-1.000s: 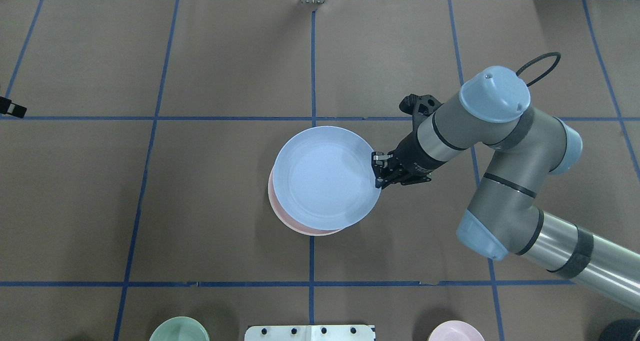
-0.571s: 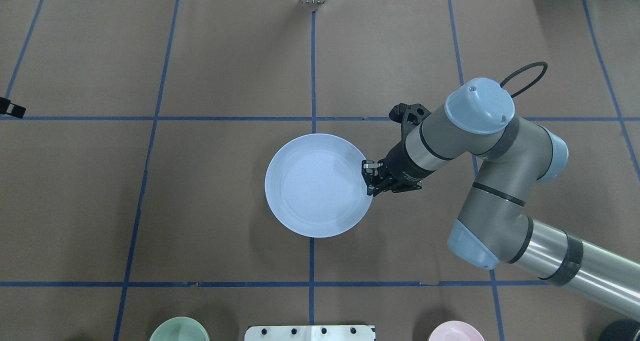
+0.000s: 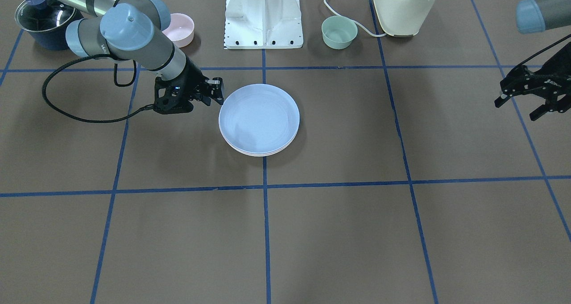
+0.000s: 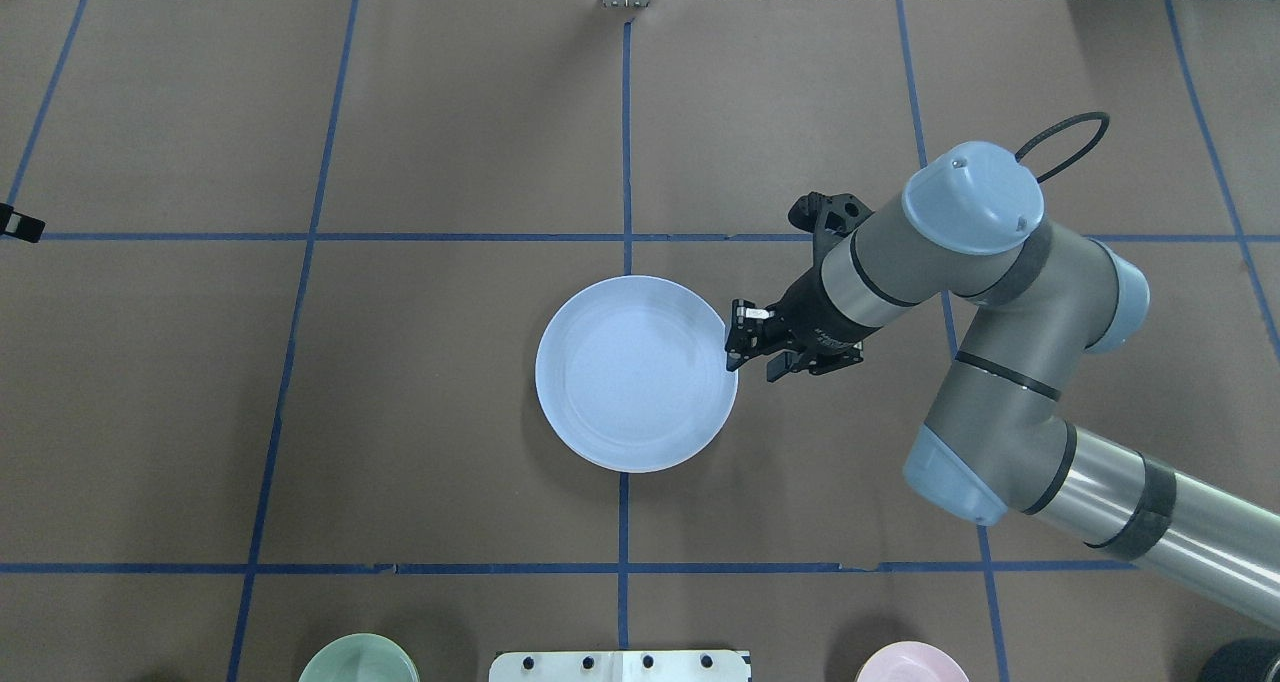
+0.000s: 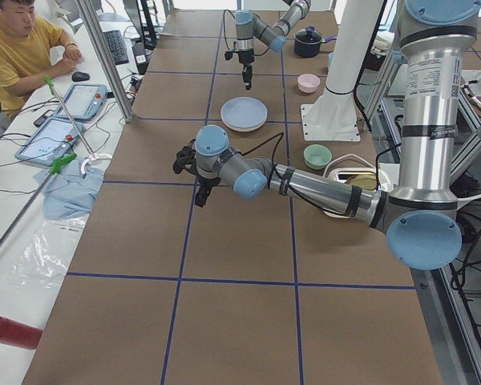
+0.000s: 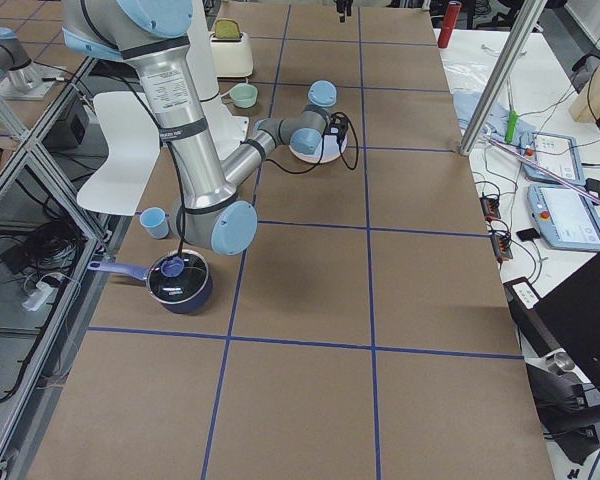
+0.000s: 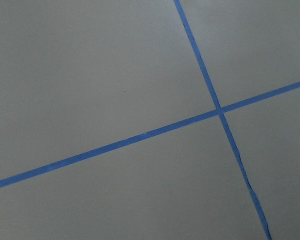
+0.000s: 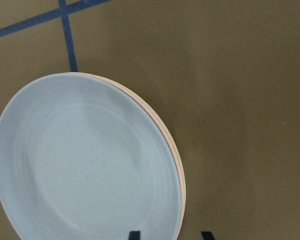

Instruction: Stack three plates with pink and blue

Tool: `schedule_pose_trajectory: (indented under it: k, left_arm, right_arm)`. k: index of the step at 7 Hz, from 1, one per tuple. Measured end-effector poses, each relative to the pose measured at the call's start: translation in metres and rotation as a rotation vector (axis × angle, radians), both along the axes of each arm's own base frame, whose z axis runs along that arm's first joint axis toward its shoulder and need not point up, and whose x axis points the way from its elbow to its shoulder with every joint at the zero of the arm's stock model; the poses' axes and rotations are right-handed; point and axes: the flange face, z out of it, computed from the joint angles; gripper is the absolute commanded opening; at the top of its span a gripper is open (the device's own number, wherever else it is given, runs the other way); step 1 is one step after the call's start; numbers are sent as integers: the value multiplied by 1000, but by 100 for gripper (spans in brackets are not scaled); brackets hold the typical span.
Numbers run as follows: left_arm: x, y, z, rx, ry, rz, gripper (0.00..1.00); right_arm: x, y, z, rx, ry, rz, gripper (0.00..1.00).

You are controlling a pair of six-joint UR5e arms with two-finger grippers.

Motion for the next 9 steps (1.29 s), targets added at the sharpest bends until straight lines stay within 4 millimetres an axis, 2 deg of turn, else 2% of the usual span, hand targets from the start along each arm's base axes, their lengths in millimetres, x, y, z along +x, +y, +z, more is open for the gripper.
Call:
schedule_pose_trajectory:
  k: [1,2,3,4,5,6,7,9]
  left_arm:
    - [-7,2,3,11,-5,-1,100]
    - [-22,6,11,32,-19,-5,100]
    - [-44,12,22,62,-37,-11,100]
    - [-67,20,33,91,-57,-20,100]
    - [-84,27,43,104,-71,-27,100]
    - [-92,32,51,103,-79,-33,100]
    - [-96,35,55,99,-85,-37,100]
    - [-102,34,63,101,-131,-61,100]
  right_arm:
    - [29,-14,13,-20,6,26,100]
    - [79,-31,41,-52,22,67,100]
    - [139,-44,80,-58,48,106,100]
    - [200,-47,125,-12,85,124,100]
    - [260,-44,168,64,128,124,100]
    - [315,-35,208,141,168,112,100]
    - [362,-26,240,205,208,88,100]
    - [438,-18,275,286,295,24,100]
